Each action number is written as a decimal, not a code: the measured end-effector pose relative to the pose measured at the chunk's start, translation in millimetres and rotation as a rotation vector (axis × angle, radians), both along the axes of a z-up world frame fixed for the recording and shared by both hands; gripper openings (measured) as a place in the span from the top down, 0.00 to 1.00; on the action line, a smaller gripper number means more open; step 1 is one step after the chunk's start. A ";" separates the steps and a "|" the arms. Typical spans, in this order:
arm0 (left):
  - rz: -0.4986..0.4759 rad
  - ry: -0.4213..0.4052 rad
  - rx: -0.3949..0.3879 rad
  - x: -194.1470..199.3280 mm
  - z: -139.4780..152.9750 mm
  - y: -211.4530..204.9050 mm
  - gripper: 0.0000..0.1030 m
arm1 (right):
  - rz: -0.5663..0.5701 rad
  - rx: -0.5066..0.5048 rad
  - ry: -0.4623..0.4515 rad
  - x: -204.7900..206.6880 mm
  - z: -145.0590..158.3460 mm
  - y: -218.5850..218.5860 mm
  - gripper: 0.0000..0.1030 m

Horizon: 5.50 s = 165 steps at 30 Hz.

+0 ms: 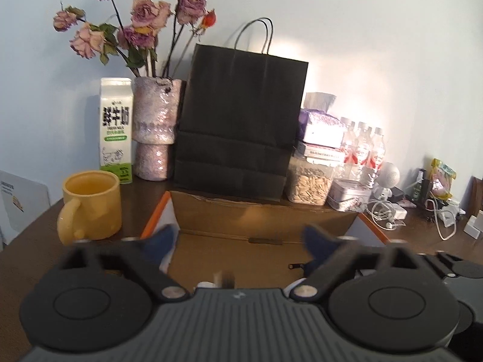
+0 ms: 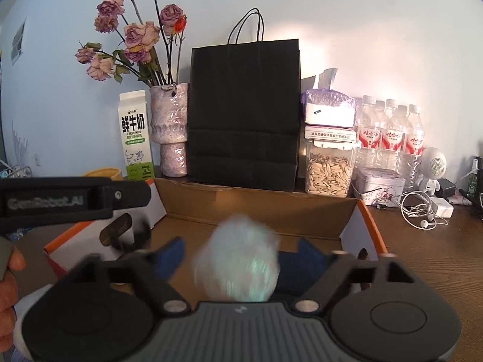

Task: Organize objects
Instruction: 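Open the left tool to drop the cable while the right tool drops the bag into the box, then grasp the translucent plastic container with the left tool while the right tool grasps the plush toy, then carry the plastic container and plush toy over the cardboard box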

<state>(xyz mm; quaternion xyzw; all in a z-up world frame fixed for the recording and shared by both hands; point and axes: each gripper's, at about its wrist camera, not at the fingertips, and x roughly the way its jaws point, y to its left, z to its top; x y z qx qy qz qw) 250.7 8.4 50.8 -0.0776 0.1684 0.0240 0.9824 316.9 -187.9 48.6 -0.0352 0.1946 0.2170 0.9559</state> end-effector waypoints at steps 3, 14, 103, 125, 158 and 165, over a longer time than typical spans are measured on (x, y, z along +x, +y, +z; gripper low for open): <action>0.004 -0.003 0.003 -1.7 1.4 -0.7 0.00 | -0.011 0.010 -0.012 -1.6 3.0 -3.4 0.00; 0.006 0.010 0.001 -3.2 0.6 -0.9 0.00 | -0.019 0.014 -0.024 -6.3 6.1 -9.0 0.00; -0.065 0.168 -0.044 -153.4 -46.6 71.0 0.00 | 0.023 0.097 0.267 -153.8 -45.6 -1.0 0.54; -0.135 0.232 -0.191 -83.1 -63.7 71.9 0.08 | 0.023 0.194 0.198 -154.4 -32.3 -35.5 0.57; -0.061 -0.082 0.096 -169.9 -16.0 11.1 0.14 | 0.055 0.227 0.145 -158.8 -22.6 -53.2 0.57; -0.066 -0.129 0.192 -177.1 -12.4 -17.1 0.14 | 0.069 0.234 0.145 -158.4 -21.2 -56.4 0.57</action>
